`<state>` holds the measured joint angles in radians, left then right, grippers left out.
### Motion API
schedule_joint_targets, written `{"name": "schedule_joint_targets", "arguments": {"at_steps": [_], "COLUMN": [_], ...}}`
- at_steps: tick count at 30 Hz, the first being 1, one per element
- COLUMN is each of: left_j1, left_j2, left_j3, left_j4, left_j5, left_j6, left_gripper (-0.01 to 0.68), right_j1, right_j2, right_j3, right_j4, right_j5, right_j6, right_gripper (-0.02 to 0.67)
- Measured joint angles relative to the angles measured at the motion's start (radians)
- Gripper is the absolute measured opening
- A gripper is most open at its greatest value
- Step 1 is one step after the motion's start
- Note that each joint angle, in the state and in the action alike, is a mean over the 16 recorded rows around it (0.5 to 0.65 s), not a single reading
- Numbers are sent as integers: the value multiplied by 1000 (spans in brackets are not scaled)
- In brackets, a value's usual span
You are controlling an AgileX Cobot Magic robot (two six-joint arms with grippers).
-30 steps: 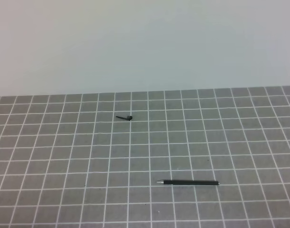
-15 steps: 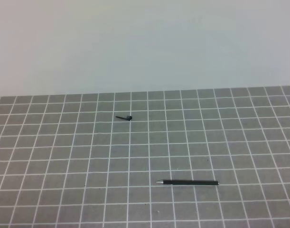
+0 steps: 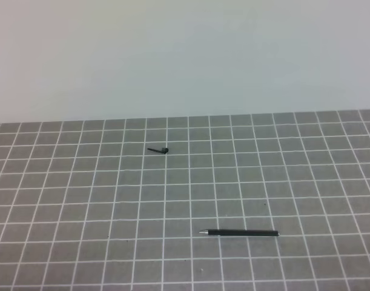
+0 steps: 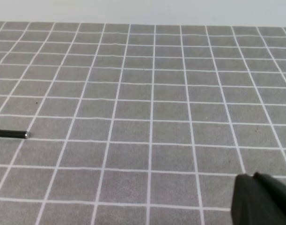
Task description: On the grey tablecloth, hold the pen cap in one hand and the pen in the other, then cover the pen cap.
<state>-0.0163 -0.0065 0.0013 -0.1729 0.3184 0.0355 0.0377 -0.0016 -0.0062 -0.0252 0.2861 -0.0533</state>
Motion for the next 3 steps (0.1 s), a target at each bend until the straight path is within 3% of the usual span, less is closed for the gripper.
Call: {"name": "schedule_joint_targets", "arguments": {"at_steps": [3], "left_j1": [-1], "left_j2": [0], "left_j3": [0], "left_j4": [0], "left_j5": [0], "left_j6": [0], "left_gripper": [-2], "right_j1": [0], "right_j2": [0], "right_j3": [0], "right_j4": [0], "right_j5": [0], "right_j6": [0], "right_gripper": [4]}}
